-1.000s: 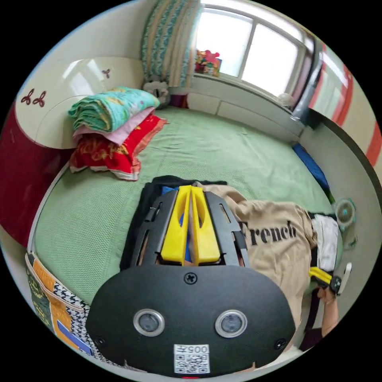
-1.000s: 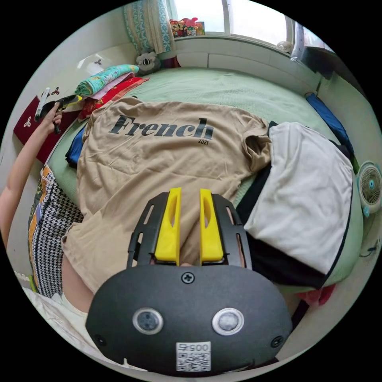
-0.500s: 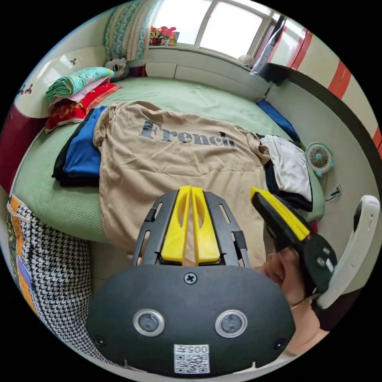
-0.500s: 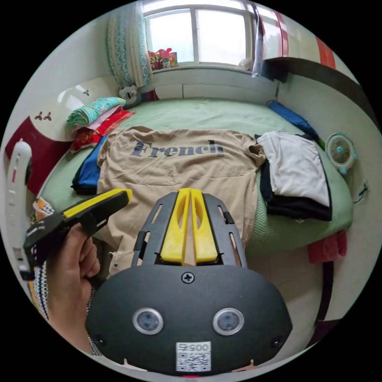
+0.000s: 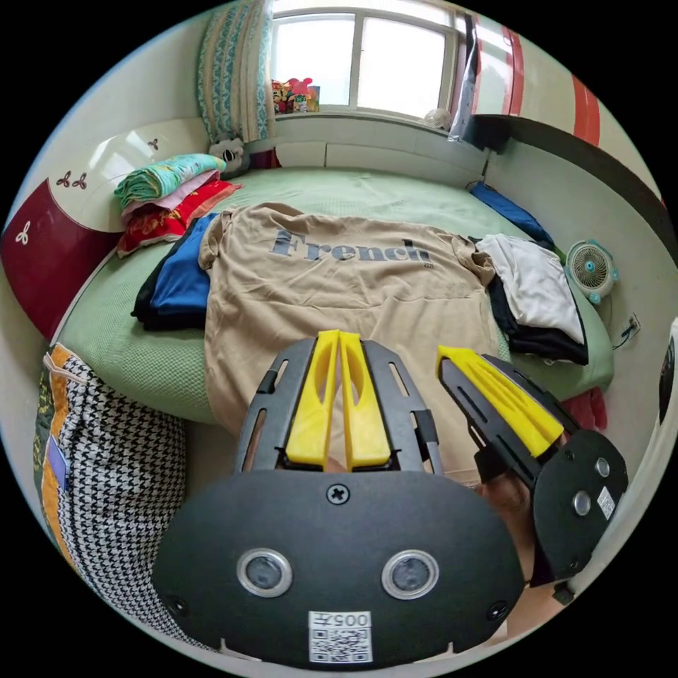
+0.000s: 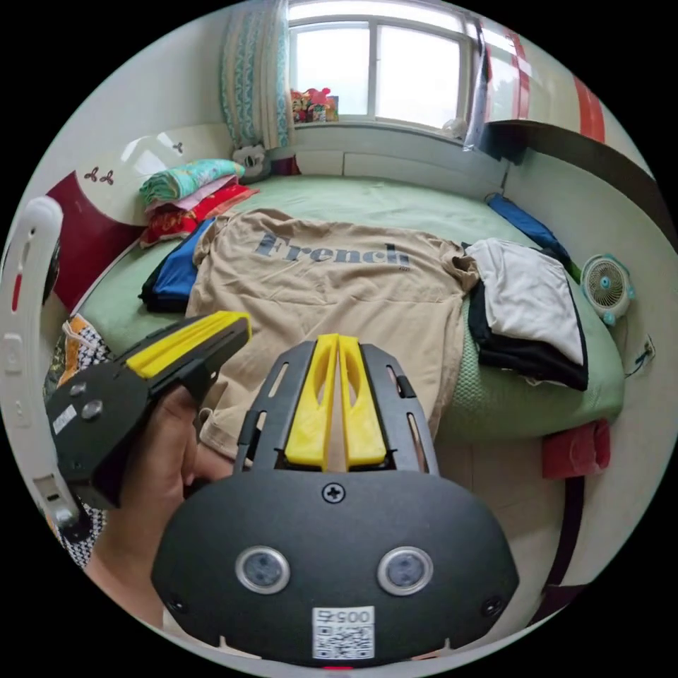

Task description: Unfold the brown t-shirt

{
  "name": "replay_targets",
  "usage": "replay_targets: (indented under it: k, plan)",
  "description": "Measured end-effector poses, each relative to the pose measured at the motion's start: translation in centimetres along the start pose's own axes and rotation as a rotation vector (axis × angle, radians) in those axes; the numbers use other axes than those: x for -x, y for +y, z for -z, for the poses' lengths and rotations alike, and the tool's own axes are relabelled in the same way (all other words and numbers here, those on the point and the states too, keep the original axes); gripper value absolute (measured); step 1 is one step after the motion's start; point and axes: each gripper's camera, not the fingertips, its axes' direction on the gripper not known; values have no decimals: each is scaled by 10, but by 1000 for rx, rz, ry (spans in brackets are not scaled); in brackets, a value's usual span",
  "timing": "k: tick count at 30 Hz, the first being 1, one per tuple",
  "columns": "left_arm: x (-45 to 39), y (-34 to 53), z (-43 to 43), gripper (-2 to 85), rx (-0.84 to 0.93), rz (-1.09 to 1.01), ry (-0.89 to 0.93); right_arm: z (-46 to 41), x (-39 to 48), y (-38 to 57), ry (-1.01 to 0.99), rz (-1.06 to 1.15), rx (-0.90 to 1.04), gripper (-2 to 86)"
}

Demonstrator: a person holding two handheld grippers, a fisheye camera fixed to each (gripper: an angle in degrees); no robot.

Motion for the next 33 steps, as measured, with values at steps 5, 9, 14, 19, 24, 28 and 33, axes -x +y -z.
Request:
replay_targets:
  k: [5,9,14,19,24,28,33]
  plan:
    - [-9,3,-4,-6,30,-15,12,7,-2,2,-45,-3,-16,-10]
    - [-13,9,-2,-7,18,-4,34,10,0,3,-38,-4,-9,-10]
    - [-23,16,2,-7,1,-25,22,9,-2,0,-59,-20,27,-10]
    - [-26,20,2,-6,6,-25,27,12,-2,2,-86,-36,23,-10]
    - [-25,24,3,-6,3,-10,36,10,2,0,-82,-39,41,-10]
    - [-23,25,1,-6,17,6,49,8,7,-3,-72,-34,62,-10]
    - [-17,27,-1,-7,25,48,77,5,10,-5,-62,-36,83,-10]
